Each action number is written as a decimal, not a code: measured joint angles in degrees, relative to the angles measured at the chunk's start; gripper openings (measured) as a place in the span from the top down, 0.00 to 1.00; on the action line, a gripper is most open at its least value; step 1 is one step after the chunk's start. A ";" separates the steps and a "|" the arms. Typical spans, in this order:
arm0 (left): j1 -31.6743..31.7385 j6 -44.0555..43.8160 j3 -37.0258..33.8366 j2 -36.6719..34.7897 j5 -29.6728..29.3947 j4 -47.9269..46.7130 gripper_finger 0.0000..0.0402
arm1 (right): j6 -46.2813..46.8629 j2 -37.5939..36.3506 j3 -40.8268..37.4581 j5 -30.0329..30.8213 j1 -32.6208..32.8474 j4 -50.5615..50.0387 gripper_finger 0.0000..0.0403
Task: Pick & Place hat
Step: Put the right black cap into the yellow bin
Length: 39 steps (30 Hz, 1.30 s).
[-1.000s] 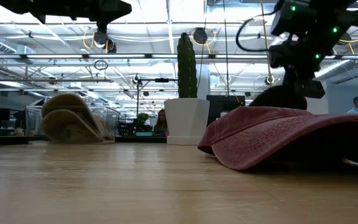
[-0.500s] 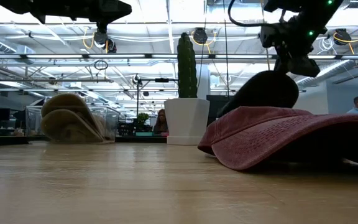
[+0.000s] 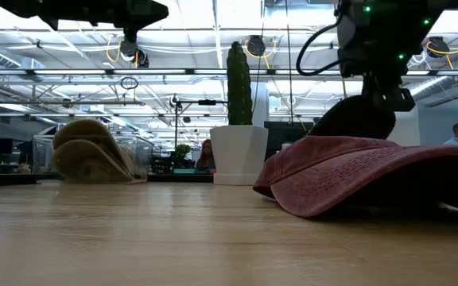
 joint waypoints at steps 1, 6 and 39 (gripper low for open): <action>0.02 0.01 0.00 -0.01 0.00 -0.01 0.88 | -0.27 -0.02 0.00 -0.06 -0.05 0.39 0.98; 0.00 0.01 0.00 -0.02 0.00 0.00 0.88 | -4.04 0.00 0.00 -8.64 -0.08 2.59 0.98; 0.01 0.23 0.00 -0.01 -0.01 0.48 0.88 | -21.13 0.00 -17.80 -14.38 -13.23 43.03 0.98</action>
